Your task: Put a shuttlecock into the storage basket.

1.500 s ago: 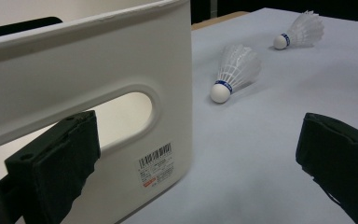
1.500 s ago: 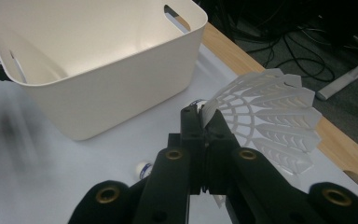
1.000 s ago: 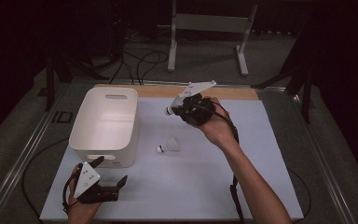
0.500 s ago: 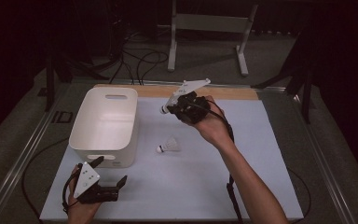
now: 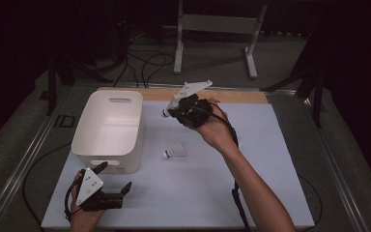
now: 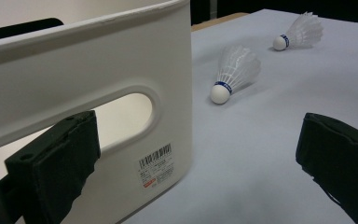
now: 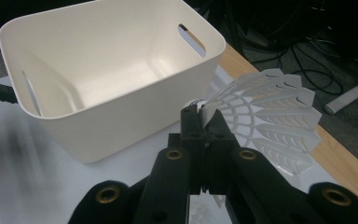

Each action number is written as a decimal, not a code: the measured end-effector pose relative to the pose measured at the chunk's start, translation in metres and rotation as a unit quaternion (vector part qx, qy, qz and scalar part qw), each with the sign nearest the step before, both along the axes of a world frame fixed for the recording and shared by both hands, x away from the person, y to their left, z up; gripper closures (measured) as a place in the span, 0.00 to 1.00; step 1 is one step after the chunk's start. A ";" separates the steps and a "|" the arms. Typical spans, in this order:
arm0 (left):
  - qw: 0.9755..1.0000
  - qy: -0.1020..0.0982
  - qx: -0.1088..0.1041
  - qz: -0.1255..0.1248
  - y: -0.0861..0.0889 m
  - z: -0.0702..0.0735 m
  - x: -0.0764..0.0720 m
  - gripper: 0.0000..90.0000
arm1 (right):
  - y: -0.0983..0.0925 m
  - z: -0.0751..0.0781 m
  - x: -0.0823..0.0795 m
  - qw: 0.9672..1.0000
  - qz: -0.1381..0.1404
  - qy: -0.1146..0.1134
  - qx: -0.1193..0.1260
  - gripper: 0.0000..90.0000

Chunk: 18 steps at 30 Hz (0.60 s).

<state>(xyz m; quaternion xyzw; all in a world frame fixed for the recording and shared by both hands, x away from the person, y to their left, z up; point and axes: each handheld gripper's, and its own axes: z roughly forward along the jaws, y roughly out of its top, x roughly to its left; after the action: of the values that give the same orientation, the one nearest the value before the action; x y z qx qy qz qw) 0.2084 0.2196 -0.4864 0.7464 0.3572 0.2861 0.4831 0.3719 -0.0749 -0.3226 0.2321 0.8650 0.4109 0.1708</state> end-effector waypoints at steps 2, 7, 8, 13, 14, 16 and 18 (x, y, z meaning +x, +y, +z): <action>1.000 0.000 0.000 0.000 0.000 0.000 0.000 0.00 | 0.001 0.000 0.000 1.000 0.001 0.001 0.001 0.99; 1.000 0.000 -0.001 0.000 0.000 0.000 0.000 0.00 | 0.004 -0.001 0.000 1.000 0.002 0.002 0.000 0.99; 1.000 0.000 0.000 0.000 0.000 0.000 0.000 0.00 | 0.006 -0.001 0.000 1.000 0.003 0.002 0.001 0.99; 1.000 0.000 0.000 0.000 0.000 0.000 0.000 0.00 | 0.009 0.000 -0.001 1.000 0.006 0.002 0.001 0.99; 1.000 0.000 0.000 0.000 0.000 0.000 0.000 0.00 | 0.009 0.000 -0.001 1.000 0.006 0.002 0.002 0.99; 1.000 0.000 0.001 0.000 0.000 0.000 0.000 0.00 | 0.011 0.001 -0.001 1.000 0.007 0.000 0.002 0.99; 1.000 0.000 0.001 -0.001 0.000 0.000 0.000 0.00 | 0.012 0.002 -0.001 1.000 0.007 -0.001 0.002 0.99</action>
<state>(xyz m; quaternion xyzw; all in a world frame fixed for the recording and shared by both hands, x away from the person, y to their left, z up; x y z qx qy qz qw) 0.2085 0.2197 -0.4863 0.7468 0.3564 0.2864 0.4830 0.3708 -0.0629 -0.3211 0.2258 0.8656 0.4143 0.1677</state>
